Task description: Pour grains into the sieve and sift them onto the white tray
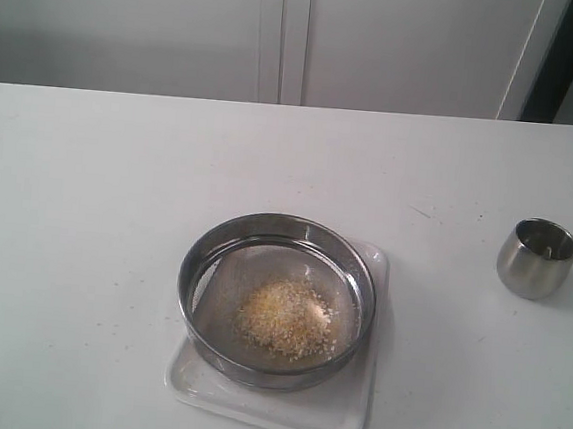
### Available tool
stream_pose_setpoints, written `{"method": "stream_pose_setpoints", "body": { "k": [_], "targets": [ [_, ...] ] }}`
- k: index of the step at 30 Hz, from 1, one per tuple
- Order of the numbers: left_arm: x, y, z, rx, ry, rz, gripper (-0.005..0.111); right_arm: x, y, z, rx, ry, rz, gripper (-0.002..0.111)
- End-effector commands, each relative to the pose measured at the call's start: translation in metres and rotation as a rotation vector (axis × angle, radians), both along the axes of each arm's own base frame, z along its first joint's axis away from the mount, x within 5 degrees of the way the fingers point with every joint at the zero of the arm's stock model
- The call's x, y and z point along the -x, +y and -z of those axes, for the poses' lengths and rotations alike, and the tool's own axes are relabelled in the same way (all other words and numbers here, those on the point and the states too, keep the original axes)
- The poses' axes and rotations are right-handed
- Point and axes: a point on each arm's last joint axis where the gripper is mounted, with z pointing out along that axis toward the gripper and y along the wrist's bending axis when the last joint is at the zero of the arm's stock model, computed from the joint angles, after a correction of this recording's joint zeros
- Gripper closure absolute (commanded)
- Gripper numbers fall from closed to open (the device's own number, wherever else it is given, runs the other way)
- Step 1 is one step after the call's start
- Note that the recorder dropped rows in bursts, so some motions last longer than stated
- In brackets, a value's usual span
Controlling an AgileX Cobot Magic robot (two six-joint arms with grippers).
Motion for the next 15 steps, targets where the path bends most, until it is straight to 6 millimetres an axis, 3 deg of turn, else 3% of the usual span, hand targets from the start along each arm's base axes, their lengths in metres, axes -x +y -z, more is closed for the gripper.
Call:
{"method": "stream_pose_setpoints", "body": {
  "k": [1, 10, 15],
  "targets": [
    [-0.003, 0.0, -0.005, 0.007, -0.078, -0.005, 0.107, 0.0, 0.0, -0.001, 0.002, -0.008, -0.007, 0.108],
    [-0.01, 0.003, -0.032, 0.028, -0.384, -0.04, 0.107, 0.0, 0.0, -0.001, 0.002, -0.008, -0.007, 0.108],
    [-0.01, 0.003, -0.035, 0.031, -0.416, -0.043, 0.107, 0.0, 0.0, -0.001, 0.002, -0.008, -0.007, 0.108]
  ]
}}
